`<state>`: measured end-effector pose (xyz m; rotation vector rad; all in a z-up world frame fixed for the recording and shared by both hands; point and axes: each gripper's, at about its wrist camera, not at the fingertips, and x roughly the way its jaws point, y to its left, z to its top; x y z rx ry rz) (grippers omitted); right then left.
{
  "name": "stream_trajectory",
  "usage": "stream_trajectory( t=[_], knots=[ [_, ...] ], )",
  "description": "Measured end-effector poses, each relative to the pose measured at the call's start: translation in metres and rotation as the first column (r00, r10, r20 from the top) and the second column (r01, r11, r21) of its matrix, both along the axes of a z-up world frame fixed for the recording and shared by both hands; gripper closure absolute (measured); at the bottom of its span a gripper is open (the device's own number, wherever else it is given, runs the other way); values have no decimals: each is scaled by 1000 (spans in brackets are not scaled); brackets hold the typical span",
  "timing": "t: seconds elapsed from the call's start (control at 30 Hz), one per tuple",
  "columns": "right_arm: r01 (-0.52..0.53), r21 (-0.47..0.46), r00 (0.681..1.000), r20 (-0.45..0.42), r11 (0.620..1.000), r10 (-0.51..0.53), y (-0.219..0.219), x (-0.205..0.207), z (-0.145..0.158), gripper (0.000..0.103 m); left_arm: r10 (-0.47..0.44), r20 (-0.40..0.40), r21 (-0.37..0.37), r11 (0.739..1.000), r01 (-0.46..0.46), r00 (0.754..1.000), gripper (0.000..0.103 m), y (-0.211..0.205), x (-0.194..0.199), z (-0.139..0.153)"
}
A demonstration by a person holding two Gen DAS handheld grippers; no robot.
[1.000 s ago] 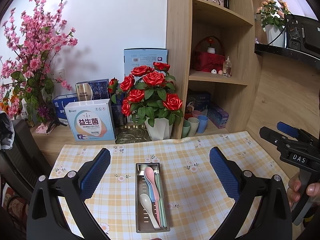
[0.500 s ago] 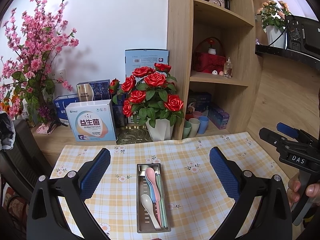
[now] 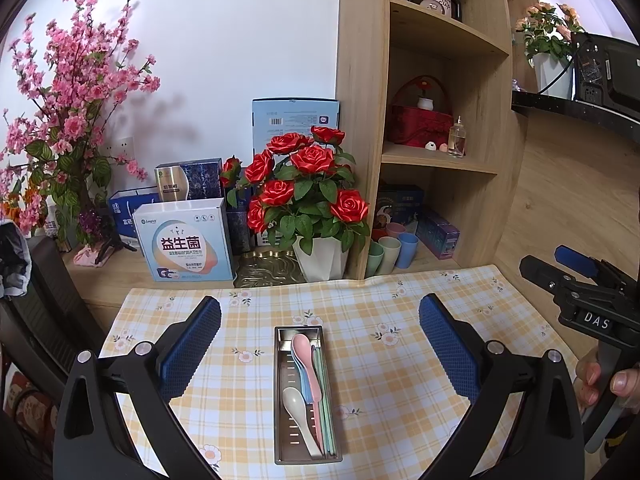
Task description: Organize utensils
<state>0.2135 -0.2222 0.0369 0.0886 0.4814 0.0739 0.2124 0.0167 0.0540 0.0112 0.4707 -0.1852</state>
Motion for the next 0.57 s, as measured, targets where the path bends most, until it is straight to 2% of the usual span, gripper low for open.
stream_trajectory(
  t=[0.57],
  knots=[
    [-2, -3, 1000, 10, 1000, 2, 1, -2, 1, 15, 23, -6, 4, 1000, -23, 1000, 6, 6, -1, -2]
  ],
)
